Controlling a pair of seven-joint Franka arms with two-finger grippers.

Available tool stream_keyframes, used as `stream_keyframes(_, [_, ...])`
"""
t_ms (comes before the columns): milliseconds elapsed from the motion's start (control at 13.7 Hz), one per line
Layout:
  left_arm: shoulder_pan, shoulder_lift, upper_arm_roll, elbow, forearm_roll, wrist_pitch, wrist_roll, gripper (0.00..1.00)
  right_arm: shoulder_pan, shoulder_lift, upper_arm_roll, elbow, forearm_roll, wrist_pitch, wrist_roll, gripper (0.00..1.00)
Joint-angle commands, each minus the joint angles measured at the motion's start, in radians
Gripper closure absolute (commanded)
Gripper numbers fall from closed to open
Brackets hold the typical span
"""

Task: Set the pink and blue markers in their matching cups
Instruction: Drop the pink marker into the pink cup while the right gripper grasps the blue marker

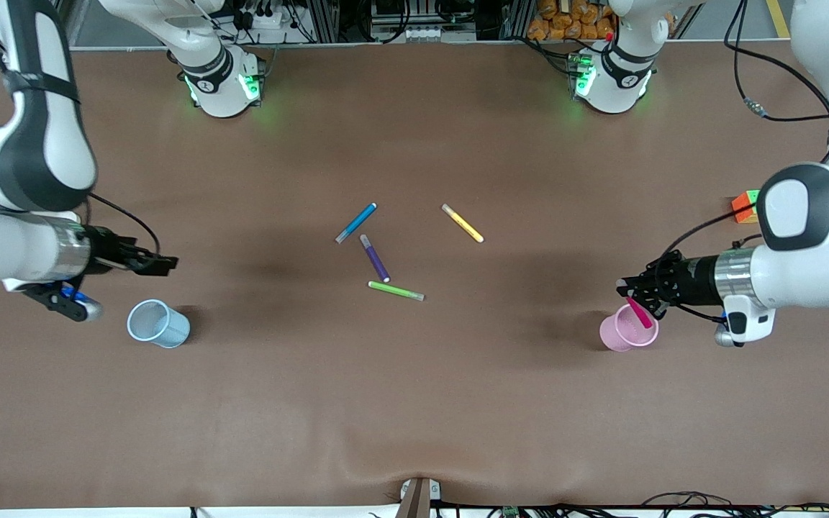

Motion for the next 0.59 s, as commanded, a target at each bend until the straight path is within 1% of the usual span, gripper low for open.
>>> stream_keyframes(0, [0.034,0.041,-0.011,0.016,-0.036,-0.021,0.053,1.0,0.072,-0.014,-0.003,-0.043,0.014,0.044,0.205,0.0])
stream_keyframes(147, [0.065,0.073,-0.011,0.014,-0.072,-0.035,0.096,1.0,0.132,-0.011,-0.003,-0.066,0.014,0.088,0.304,0.0])
stream_keyframes(366, [0.086,0.113,-0.011,0.015,-0.109,-0.041,0.119,1.0,0.226,-0.011,-0.003,-0.167,0.016,0.223,0.433,0.0])
stream_keyframes(513, [0.102,0.131,-0.011,0.016,-0.149,-0.043,0.148,1.0,0.266,-0.009,-0.003,-0.223,0.019,0.296,0.481,0.0])
